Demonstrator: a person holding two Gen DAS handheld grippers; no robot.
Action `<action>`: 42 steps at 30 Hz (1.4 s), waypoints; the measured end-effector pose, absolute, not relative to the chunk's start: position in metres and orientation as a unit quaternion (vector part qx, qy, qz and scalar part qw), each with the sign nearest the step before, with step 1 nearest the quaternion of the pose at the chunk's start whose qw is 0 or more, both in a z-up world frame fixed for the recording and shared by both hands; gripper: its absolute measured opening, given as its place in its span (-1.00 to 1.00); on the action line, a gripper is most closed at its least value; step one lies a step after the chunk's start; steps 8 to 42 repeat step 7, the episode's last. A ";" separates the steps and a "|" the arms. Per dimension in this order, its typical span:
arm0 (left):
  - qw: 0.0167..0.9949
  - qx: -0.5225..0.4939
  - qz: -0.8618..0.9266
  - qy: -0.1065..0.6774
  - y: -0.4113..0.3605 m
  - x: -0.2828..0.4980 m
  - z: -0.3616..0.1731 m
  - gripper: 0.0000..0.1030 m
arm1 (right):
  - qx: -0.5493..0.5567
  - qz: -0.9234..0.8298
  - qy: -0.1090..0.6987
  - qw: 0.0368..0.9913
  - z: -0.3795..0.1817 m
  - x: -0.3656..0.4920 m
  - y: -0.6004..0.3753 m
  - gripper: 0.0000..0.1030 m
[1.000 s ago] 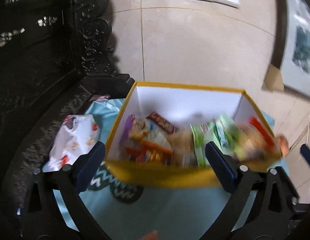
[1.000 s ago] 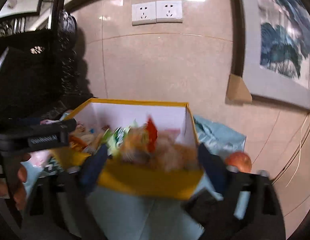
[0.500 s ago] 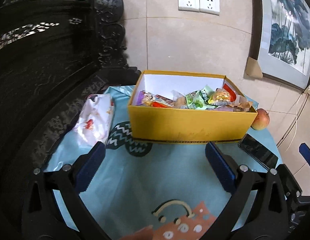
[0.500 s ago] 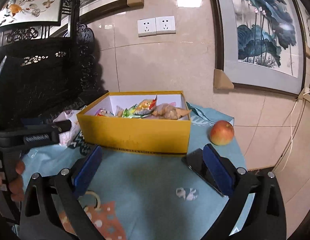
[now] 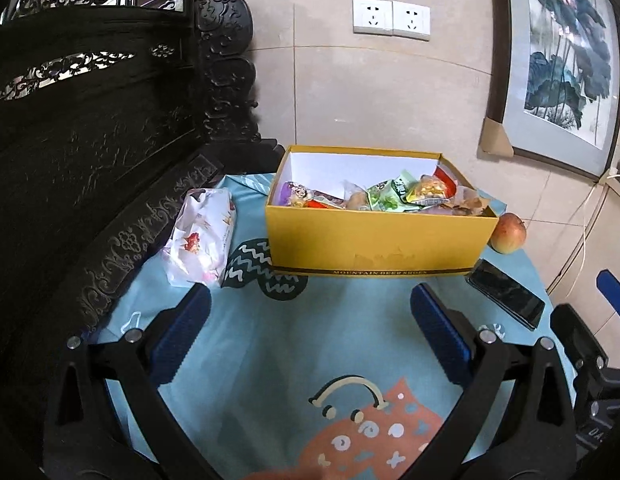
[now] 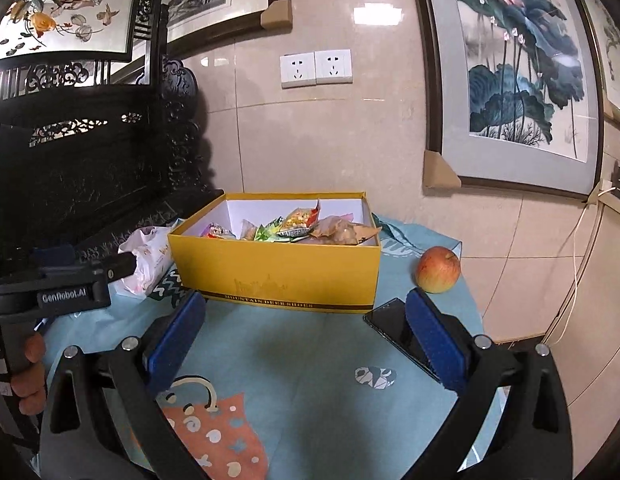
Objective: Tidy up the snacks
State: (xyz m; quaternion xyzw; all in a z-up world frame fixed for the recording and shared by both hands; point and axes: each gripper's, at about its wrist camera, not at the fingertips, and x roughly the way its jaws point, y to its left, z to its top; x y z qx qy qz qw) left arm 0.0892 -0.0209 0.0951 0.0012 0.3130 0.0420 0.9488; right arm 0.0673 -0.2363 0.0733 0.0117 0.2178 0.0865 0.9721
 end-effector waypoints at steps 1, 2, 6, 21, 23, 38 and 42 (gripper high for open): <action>0.949 0.002 0.048 0.312 -0.021 0.088 0.096 0.96 | 0.012 0.087 0.219 0.972 0.073 0.067 -0.236 0.96; 0.949 0.004 0.056 0.310 -0.020 0.088 0.096 0.96 | 0.013 0.091 0.223 0.971 0.073 0.067 -0.236 0.96; 0.949 0.003 0.059 0.310 -0.019 0.086 0.098 0.96 | 0.011 0.085 0.221 0.972 0.074 0.066 -0.235 0.97; 0.949 0.002 0.059 0.310 -0.018 0.086 0.099 0.96 | 0.011 0.084 0.220 0.972 0.075 0.066 -0.236 0.97; 0.949 0.002 0.059 0.310 -0.018 0.086 0.099 0.96 | 0.011 0.084 0.220 0.972 0.075 0.066 -0.236 0.97; 0.949 0.002 0.059 0.310 -0.018 0.086 0.099 0.96 | 0.011 0.084 0.220 0.972 0.075 0.066 -0.236 0.97; 0.949 0.002 0.059 0.310 -0.018 0.086 0.099 0.96 | 0.011 0.084 0.220 0.972 0.075 0.066 -0.236 0.97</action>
